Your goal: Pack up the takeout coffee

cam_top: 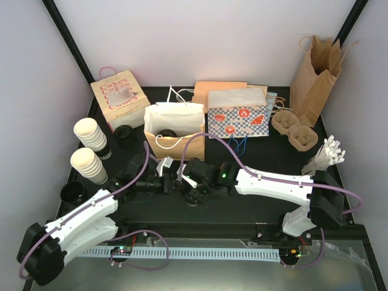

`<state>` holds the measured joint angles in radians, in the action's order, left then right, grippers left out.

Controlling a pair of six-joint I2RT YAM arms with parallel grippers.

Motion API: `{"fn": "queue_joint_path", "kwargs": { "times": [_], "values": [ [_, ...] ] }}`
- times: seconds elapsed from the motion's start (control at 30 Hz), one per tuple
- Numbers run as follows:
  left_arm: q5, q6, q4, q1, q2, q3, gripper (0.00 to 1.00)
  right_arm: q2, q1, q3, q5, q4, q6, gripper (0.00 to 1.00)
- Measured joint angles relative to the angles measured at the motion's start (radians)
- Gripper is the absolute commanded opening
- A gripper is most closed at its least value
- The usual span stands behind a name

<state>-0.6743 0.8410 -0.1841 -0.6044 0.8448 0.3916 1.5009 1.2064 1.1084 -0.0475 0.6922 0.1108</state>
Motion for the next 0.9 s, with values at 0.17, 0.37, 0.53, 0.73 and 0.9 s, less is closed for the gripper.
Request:
{"fn": "queue_joint_path", "kwargs": {
  "times": [0.17, 0.37, 0.53, 0.73, 0.9],
  "values": [
    [0.064, -0.03, -0.081, -0.039, 0.03, 0.058, 0.37, 0.002, 0.0, 0.001, 0.0, 0.002, 0.0, 0.64],
    [0.171, -0.064, -0.175, -0.096, 0.071, 0.131, 0.38, 0.002, 0.0, 0.001, 0.0, 0.0, 0.001, 0.64],
    [0.235, -0.069, -0.205, -0.129, 0.106, 0.167, 0.39, 0.003, -0.002, 0.0, 0.0, -0.006, 0.007, 0.64],
    [0.296, -0.068, -0.204, -0.164, 0.131, 0.187, 0.39, 0.003, -0.002, -0.005, 0.0, -0.012, 0.016, 0.62],
    [0.326, -0.059, -0.205, -0.177, 0.146, 0.2, 0.4, -0.003, -0.007, -0.014, 0.002, -0.019, 0.033, 0.62]
  ]
}}
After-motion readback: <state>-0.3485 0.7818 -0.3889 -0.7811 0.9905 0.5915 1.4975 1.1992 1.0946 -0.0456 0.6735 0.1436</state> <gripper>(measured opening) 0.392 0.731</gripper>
